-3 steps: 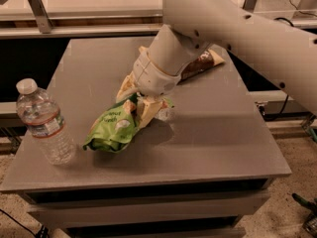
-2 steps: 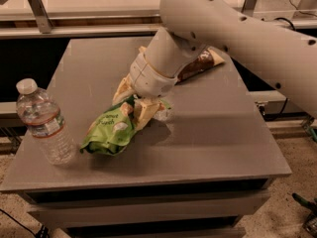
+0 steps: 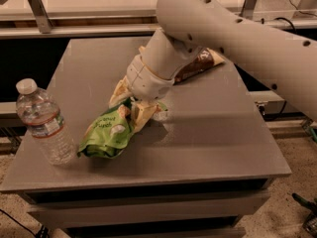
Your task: Move green rice chip bag near water bottle
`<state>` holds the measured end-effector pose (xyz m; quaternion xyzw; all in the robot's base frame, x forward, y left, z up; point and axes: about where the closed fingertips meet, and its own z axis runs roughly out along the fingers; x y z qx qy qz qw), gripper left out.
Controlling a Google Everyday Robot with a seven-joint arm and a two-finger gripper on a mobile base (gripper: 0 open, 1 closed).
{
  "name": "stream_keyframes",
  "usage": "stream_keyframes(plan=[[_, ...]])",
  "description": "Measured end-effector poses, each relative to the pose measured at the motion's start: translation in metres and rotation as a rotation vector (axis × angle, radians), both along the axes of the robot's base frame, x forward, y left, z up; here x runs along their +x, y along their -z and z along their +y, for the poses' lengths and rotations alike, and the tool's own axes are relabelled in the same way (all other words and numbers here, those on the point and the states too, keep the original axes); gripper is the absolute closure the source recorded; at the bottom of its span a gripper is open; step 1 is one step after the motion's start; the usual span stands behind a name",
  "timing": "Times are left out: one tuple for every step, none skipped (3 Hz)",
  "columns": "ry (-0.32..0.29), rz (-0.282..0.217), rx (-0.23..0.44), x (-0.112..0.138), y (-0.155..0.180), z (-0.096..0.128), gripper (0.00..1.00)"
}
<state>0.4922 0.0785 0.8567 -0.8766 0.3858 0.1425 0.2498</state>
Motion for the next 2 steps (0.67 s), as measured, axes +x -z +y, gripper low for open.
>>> stream_keyframes(plan=[[-0.003,0.0,-0.001,-0.001,-0.0001,0.0012,0.58],[-0.006,-0.001,-0.001,-0.002,-0.0002,0.0024,0.35]])
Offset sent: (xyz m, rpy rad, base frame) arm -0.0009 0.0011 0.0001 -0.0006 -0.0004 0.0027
